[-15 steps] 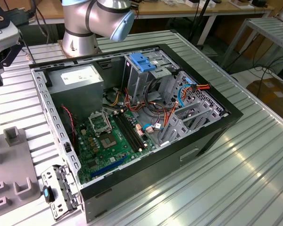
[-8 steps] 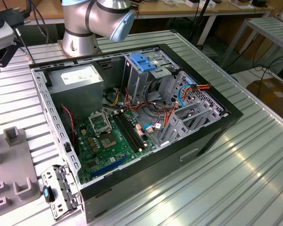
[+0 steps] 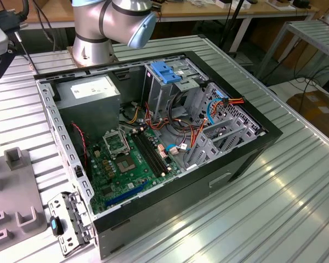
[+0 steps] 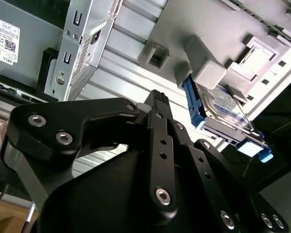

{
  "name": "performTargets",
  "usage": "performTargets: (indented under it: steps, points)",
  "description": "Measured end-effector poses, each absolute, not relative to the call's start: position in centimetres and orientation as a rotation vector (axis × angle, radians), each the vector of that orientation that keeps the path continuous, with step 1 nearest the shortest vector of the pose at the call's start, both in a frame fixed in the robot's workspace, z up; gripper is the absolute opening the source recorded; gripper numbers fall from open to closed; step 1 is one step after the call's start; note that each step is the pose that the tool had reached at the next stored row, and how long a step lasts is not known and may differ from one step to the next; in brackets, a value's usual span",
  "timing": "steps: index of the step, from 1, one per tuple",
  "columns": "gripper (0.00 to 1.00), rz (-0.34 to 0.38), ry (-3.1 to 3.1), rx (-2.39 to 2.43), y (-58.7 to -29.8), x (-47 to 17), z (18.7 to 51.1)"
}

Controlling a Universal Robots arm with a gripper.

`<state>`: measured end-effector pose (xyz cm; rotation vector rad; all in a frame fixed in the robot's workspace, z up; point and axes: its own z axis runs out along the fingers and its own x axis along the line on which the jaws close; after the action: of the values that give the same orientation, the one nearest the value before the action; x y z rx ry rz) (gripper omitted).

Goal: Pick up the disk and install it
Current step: 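Reach for the disk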

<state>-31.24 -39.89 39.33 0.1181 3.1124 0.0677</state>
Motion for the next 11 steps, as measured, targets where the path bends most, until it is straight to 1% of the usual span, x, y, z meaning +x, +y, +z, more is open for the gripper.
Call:
performTargets:
  steps: [11]
  points:
    - [0.11,0.068,3.117,0.12,-39.1,-34.8,38.9]
